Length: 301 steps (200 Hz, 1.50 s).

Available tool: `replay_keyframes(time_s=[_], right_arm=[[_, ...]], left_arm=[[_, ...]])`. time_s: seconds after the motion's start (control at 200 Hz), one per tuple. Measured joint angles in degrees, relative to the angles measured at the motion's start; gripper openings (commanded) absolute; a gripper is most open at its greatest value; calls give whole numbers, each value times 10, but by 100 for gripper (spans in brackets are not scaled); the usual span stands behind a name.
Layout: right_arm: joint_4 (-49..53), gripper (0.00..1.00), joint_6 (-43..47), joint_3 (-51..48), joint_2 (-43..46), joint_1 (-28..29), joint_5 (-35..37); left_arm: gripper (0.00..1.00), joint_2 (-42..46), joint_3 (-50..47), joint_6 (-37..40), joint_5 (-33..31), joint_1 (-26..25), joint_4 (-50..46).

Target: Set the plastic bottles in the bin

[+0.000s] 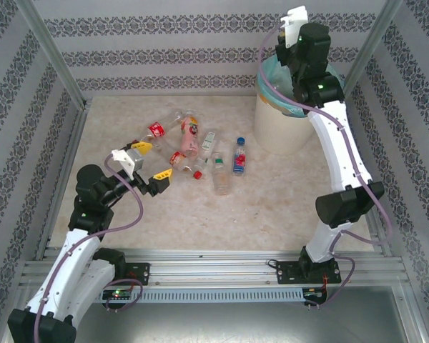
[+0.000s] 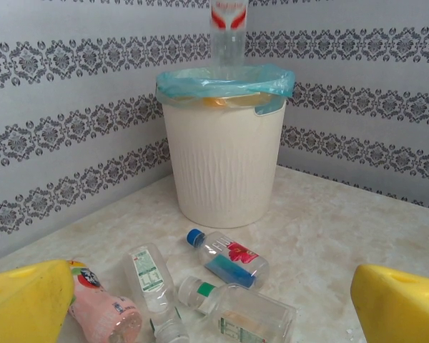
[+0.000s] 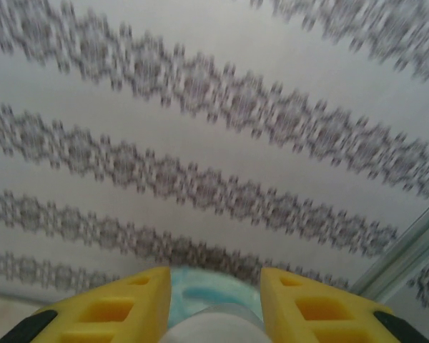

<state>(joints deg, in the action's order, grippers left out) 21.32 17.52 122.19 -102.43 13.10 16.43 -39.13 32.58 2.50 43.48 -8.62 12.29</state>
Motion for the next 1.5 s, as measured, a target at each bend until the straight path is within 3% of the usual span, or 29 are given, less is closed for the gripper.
replay_keyframes(time_s=[0.42, 0.794, 1.504], right_arm=[[47, 14, -82, -55, -19, -64, -52], [53, 15, -101, -106, -53, -111, -71], [24, 17, -134, -151, -97, -130, -99]], left_arm=[[100, -1, -10, -13, 11, 0, 0], [100, -9, -11, -14, 15, 0, 0], [100, -25, -17, -13, 15, 0, 0]])
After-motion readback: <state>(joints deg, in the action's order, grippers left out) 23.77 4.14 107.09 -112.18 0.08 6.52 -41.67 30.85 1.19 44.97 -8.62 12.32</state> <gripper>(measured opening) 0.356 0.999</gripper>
